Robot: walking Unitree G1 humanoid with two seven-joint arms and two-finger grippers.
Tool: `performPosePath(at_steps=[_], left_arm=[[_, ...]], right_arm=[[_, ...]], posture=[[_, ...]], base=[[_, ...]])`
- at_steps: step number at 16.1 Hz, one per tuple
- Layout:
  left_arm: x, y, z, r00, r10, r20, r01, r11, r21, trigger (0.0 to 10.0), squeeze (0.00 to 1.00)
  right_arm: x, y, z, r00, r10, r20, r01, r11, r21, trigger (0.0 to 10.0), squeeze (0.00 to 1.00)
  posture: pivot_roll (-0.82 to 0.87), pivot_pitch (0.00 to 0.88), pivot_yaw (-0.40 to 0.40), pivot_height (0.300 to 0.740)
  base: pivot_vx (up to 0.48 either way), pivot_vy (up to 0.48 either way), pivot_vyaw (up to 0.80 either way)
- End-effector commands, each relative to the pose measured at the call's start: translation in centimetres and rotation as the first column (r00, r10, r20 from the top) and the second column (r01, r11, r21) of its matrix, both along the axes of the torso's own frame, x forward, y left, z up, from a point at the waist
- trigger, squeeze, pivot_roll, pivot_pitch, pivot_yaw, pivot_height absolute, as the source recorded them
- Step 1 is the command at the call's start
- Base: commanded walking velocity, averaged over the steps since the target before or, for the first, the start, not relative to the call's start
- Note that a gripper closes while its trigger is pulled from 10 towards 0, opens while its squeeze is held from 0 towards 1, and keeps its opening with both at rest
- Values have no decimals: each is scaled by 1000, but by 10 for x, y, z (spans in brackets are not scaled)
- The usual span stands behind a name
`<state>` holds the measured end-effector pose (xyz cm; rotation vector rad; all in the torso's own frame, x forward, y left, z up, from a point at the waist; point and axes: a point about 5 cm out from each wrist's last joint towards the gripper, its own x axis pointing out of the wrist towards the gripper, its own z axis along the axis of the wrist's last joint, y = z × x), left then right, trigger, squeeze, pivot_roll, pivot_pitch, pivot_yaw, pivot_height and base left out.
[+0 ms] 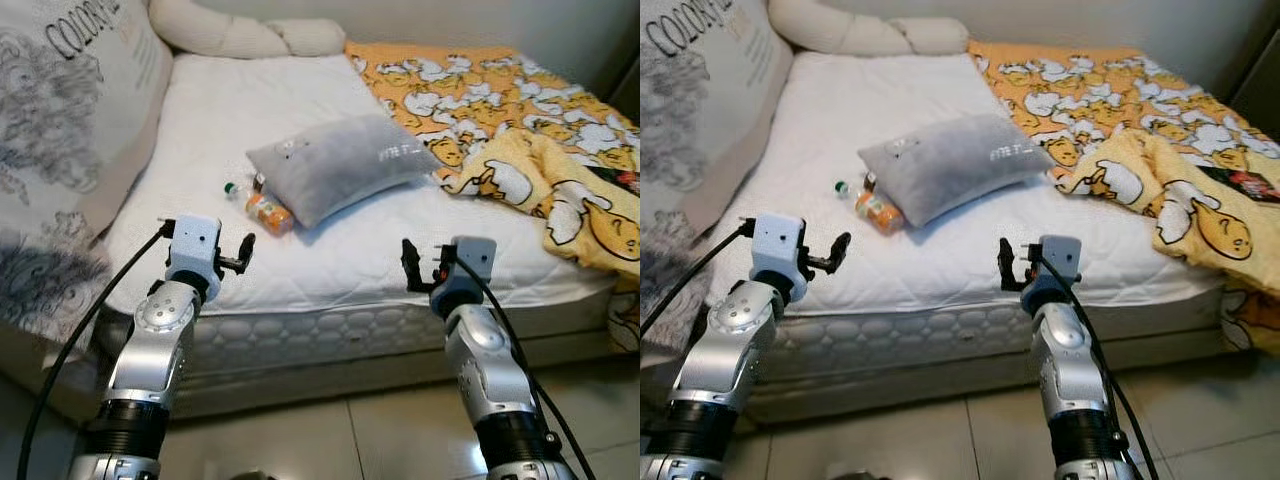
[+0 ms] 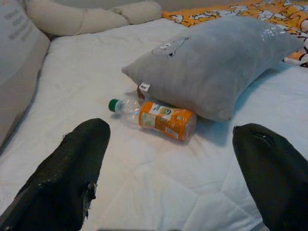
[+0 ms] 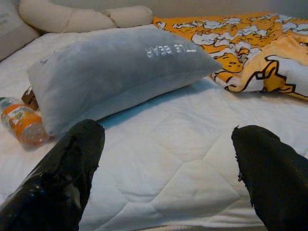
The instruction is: Clean up the room
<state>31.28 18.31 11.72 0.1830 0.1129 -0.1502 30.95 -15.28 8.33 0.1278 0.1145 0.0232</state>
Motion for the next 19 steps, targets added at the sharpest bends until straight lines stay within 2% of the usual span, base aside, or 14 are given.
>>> performPosePath(at_steps=[1, 5, 19], left_arm=[[4, -3, 3, 1000, 0, 8, 0, 1000, -5, 10000, 0], [5, -2, 2, 1000, 4, 8, -4, 1000, -7, 10000, 0], [5, -2, 2, 1000, 0, 12, 0, 1000, -2, 10000, 0]], right_arm=[[3, -4, 4, 1000, -3, 6, 3, 1000, -4, 10000, 0], [2, -1, 4, 999, 30, 12, -29, 998, -52, 10000, 0], [1, 6, -3, 995, 88, -39, -91, 991, -94, 10000, 0]], posture=[[-14, 0, -35, 740], [-15, 0, -35, 740], [-14, 0, -34, 740]], base=[[262, 0, 0], [272, 0, 0], [291, 0, 800]])
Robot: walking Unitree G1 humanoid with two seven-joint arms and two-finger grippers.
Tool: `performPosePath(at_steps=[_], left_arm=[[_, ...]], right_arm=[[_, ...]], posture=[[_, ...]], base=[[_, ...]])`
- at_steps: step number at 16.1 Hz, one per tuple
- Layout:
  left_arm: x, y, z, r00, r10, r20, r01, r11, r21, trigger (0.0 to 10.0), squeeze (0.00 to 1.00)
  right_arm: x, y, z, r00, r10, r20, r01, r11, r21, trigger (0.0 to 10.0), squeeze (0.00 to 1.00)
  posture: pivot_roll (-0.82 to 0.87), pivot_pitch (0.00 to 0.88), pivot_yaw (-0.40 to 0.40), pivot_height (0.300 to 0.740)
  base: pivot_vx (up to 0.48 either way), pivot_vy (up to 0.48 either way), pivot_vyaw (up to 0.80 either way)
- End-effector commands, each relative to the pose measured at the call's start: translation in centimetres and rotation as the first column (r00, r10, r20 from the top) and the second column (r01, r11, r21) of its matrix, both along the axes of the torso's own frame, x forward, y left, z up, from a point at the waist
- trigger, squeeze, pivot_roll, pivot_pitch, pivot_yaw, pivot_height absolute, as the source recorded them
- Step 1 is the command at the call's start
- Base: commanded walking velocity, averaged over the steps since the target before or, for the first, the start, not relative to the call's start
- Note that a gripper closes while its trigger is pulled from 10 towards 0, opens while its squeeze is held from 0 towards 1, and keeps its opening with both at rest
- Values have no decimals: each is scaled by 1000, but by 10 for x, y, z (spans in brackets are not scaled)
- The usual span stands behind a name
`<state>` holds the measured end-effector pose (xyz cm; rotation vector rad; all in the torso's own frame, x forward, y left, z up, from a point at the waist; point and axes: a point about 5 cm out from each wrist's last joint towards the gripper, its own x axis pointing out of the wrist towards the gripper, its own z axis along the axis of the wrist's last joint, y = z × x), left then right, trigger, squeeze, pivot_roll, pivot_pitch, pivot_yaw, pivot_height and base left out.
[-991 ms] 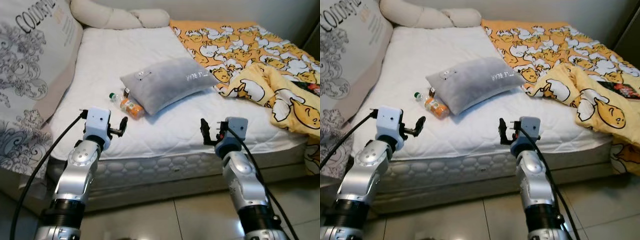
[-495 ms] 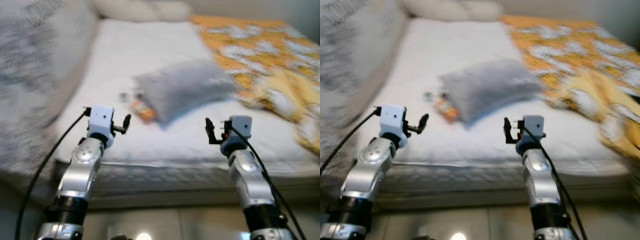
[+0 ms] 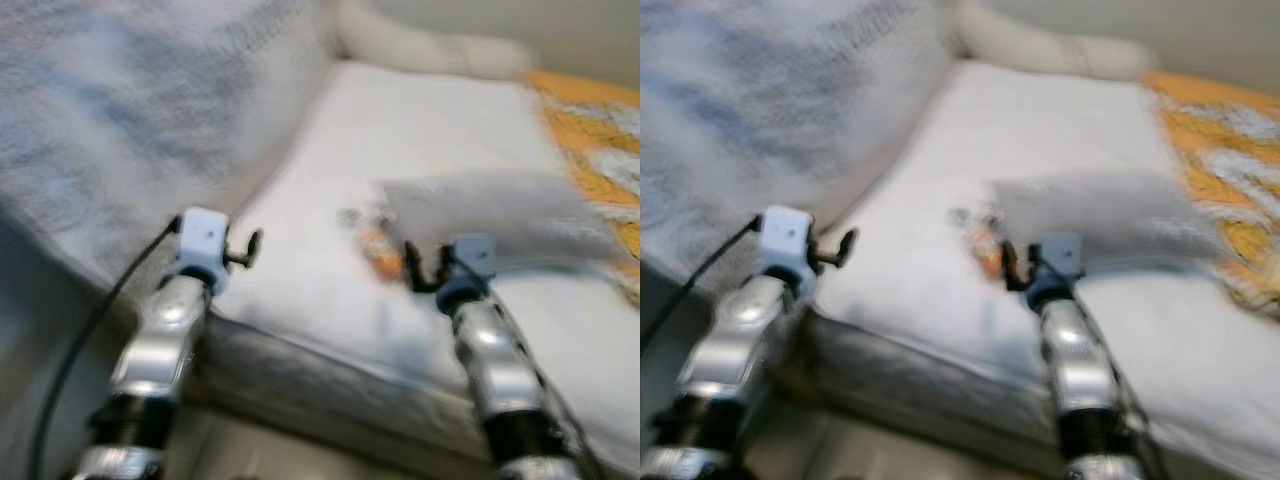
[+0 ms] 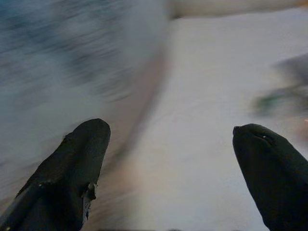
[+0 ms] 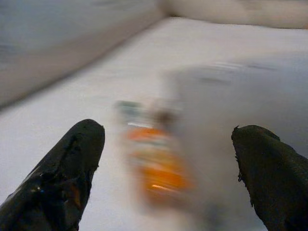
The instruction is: Clean up the room
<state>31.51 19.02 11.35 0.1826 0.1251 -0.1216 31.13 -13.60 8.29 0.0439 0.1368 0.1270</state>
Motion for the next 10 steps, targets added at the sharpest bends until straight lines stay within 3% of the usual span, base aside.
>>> performPosePath(at_steps=[1, 3, 10], left_arm=[[3, -9, 5, 999, -30, 22, 30, 1000, -4, 10000, 0], [2, -10, 5, 999, -32, 22, 32, 999, -4, 10000, 0], [0, -12, 3, 999, -40, 19, 40, 999, -3, 10000, 0]], right_arm=[[-1, -11, -4, 1000, -20, -22, 20, 1000, -21, 10000, 0], [-3, -11, -6, 999, -35, -35, 35, 999, 2, 10000, 0], [-4, -18, -7, 996, -79, -41, 80, 997, 22, 10000, 0]], posture=[[-13, 0, -35, 740], [-14, 0, -34, 740], [-15, 0, -33, 740]], base=[[296, 0, 800], [294, 0, 672], [293, 0, 0]])
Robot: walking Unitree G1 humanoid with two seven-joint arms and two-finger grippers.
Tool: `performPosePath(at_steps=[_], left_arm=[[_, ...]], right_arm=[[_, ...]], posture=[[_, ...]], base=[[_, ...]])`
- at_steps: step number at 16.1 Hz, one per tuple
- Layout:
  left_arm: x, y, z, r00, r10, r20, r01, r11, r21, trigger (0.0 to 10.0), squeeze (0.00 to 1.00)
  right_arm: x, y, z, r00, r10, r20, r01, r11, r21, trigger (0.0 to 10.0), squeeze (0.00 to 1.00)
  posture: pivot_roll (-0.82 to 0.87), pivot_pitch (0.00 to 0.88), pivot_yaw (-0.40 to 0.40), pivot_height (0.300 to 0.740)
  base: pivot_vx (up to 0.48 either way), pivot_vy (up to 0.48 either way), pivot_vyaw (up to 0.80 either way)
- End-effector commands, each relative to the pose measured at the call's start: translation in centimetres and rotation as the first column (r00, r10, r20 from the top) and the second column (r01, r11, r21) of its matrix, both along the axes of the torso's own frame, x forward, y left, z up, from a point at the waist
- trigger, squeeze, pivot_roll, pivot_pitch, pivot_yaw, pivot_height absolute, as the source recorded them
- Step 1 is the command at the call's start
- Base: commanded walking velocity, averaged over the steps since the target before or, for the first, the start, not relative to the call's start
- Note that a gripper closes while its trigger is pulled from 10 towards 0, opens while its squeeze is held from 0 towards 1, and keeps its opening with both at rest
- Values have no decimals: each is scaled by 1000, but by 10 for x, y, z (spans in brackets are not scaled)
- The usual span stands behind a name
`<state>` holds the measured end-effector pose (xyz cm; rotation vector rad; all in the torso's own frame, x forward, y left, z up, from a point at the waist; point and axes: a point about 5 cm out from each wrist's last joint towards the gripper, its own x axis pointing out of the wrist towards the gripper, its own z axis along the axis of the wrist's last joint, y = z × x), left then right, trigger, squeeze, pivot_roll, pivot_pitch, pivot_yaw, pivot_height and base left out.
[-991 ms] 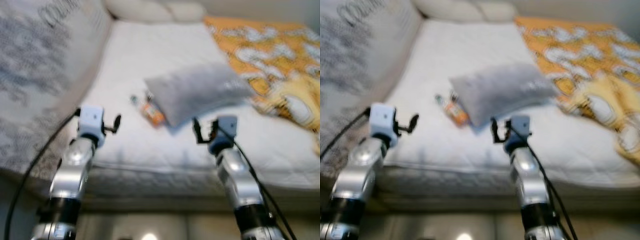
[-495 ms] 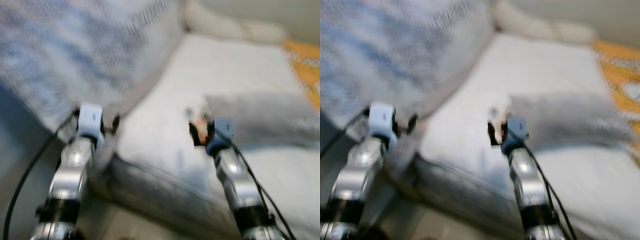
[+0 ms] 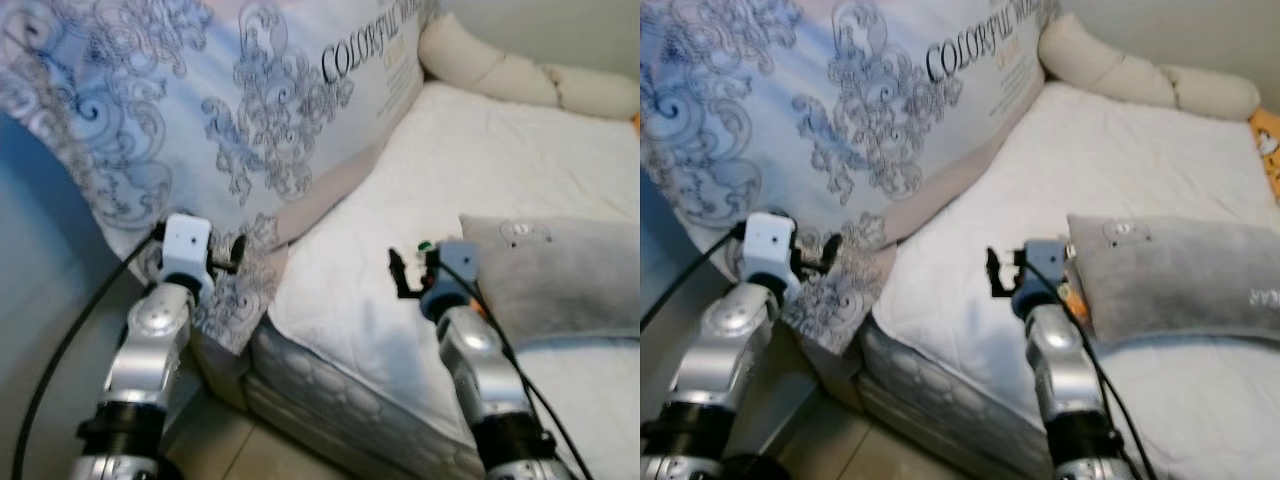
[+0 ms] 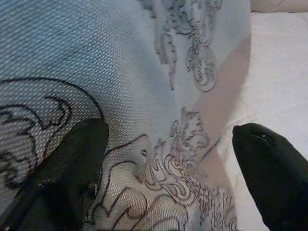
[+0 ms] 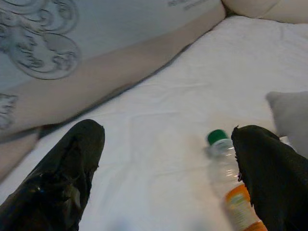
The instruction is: Clean up the room
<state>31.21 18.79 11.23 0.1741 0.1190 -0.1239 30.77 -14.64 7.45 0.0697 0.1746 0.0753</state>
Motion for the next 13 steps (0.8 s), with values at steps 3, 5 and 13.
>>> performPosePath(at_steps=[3, 5, 13], left_arm=[[2, -10, 5, 999, -42, 15, 42, 999, 10, 10000, 0], [1, -10, 6, 999, -44, 17, 44, 999, 11, 10000, 0], [-9, -7, 8, 996, -89, 13, 88, 993, 76, 10000, 0]], right_arm=[[0, -7, 1, 1000, -30, -1, 30, 999, 16, 10000, 0], [-1, -7, 0, 999, -34, -5, 34, 999, 27, 10000, 0], [-9, -17, 0, 998, -62, -18, 62, 998, 10, 10000, 0]], posture=[[-14, 0, -32, 740], [-12, 0, -33, 740], [-9, 0, -40, 740]], base=[[291, 0, 0], [292, 0, -322], [110, 0, -88]])
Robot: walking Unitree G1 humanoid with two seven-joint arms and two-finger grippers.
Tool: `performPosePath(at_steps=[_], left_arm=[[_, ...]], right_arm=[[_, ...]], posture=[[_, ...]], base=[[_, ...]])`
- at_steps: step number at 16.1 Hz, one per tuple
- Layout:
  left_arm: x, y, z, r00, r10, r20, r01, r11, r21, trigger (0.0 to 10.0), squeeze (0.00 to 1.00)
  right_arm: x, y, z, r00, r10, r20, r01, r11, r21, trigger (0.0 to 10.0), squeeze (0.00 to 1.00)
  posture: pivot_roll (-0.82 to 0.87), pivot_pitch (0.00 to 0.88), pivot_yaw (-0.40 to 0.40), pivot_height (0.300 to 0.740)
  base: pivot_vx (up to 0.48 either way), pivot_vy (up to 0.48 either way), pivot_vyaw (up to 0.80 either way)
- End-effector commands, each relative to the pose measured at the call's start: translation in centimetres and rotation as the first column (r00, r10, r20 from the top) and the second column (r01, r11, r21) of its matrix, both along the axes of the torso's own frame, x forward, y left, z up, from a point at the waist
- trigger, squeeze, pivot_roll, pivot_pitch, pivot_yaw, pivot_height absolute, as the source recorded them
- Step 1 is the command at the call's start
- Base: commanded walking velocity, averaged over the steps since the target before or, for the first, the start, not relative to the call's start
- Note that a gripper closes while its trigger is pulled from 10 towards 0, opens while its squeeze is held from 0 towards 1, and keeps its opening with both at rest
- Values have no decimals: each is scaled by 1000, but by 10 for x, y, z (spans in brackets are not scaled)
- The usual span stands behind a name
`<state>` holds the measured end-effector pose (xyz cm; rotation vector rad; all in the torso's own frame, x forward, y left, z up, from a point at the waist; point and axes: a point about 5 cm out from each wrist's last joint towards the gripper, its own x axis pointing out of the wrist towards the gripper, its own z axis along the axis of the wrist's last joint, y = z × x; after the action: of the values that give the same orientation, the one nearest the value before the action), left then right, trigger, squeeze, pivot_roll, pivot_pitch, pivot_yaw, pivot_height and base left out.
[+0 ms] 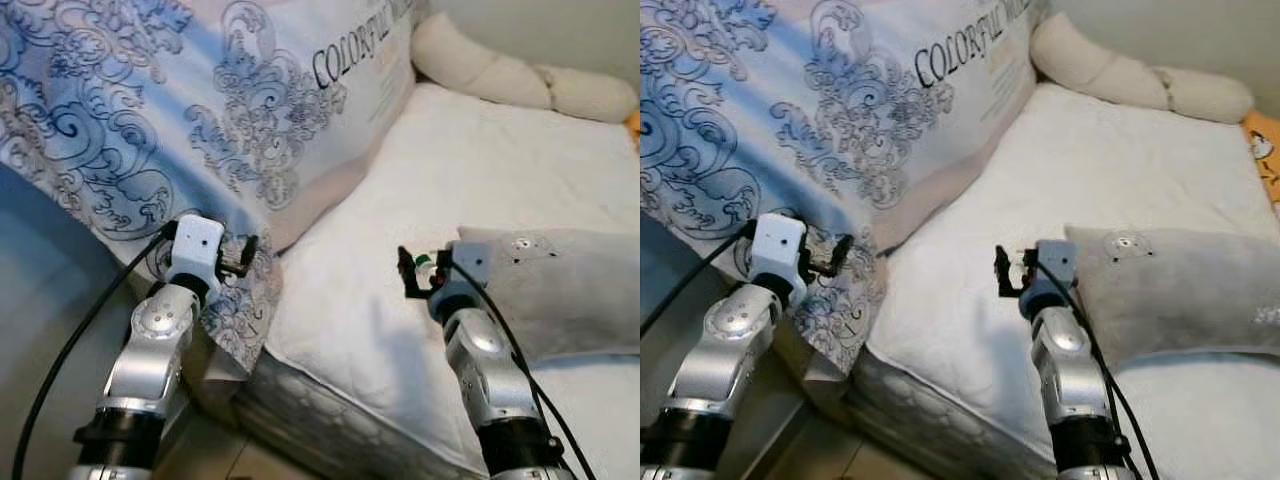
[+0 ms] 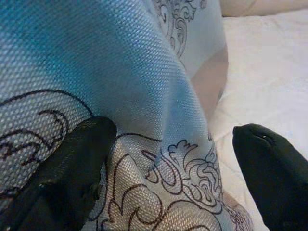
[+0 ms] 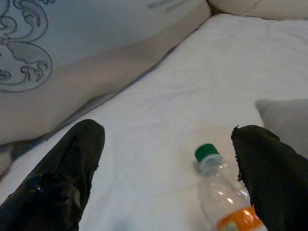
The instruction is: Clean up the room
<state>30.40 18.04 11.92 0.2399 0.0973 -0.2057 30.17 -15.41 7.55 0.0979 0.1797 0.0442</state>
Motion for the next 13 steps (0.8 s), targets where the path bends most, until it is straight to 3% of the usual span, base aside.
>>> performPosePath(at_steps=[1, 2, 3, 5, 7, 9, 11, 13], left_arm=[[-3, -1, 2, 1000, -21, 0, 21, 999, 32, 10000, 0], [-8, -5, 3, 998, -61, 0, 60, 997, 50, 10000, 0], [-10, -5, 4, 998, -66, 1, 65, 997, 50, 10000, 0], [-15, -9, 6, 994, -108, -4, 108, 993, 43, 10000, 0], [-12, -13, 6, 989, -149, -22, 150, 987, 52, 10000, 0], [-10, -17, 9, 975, -218, -38, 221, 973, 68, 10000, 0], [-11, -20, 12, 951, -301, -73, 307, 948, 88, 10000, 0], [-18, -21, 12, 905, -405, -129, 419, 902, 108, 10000, 0]], right_arm=[[-5, -11, -2, 999, -27, -18, 27, 999, -30, 10000, 0], [-10, -20, -6, 998, -46, -49, 44, 998, -45, 10000, 722], [-11, -23, -6, 997, -53, -57, 50, 998, -49, 10000, 1000], [-11, -37, -8, 994, -50, -95, 33, 985, -170, 10000, 1000], [-3, -42, -13, 989, 23, -146, -55, 975, -218, 10000, 1000], [7, -51, -19, 974, 20, -224, -89, 949, -303, 10000, 1000], [20, -65, -22, 956, 5, -292, -113, 928, -354, 10000, 1000], [29, -78, -21, 929, -28, -370, -104, 937, -334, 10000, 1000]], posture=[[-9, 0, -43, 740], [-8, 0, -49, 740], [-7, 0, -49, 740], [-10, 0, -44, 740], [-7, 0, -33, 740], [-14, 0, -10, 740], [-14, 0, 16, 740], [7, 0, 27, 740]], base=[[0, 0, 0], [0, 0, 0], [0, 0, 0], [0, 0, 0], [0, 0, 0], [0, 0, 0], [0, 0, 0], [0, 0, 0]])
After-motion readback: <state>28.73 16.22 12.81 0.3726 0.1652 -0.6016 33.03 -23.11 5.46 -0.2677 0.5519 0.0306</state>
